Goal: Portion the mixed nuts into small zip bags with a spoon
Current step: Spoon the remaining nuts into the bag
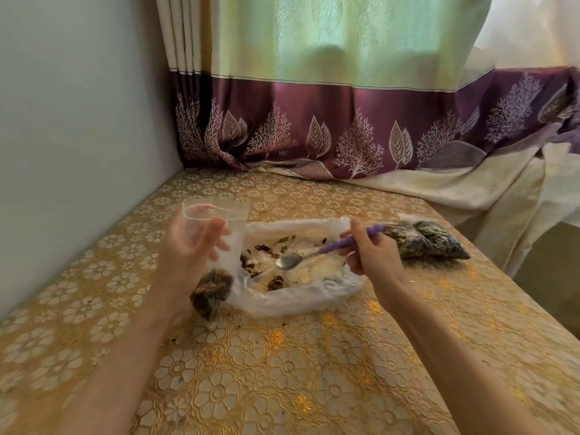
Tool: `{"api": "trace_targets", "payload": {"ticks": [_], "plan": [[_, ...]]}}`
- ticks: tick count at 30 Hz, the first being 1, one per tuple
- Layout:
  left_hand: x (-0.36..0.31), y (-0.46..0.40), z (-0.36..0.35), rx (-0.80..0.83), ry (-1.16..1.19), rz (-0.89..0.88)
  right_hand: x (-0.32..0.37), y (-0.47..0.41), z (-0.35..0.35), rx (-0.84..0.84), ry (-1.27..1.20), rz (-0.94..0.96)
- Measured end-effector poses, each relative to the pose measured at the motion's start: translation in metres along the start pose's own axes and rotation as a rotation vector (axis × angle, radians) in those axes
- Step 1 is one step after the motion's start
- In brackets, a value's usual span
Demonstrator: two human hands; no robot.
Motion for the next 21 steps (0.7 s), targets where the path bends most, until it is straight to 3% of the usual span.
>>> {"api": "trace_targets", "payload": {"ticks": [10, 21], "plan": [[0.017, -0.005, 0.014, -0.036, 0.019, 0.055, 0.023, -0.001, -0.04, 0.124, 0.291, 0.187], [0.029, -0.001, 0.009, -0.03, -0.002, 0.132, -0.007, 0.001, -0.078, 0.242, 0.029, -0.1]]}}
Point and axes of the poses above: each hand's wrist, its own y-axis away from the middle knuckle, its own z-axis out of the back of the hand, x = y × z, the point moved 7 cm from there along -y, towards the middle knuckle, and after that the axes turned 10 degrees about y, right-handed, at the moved point
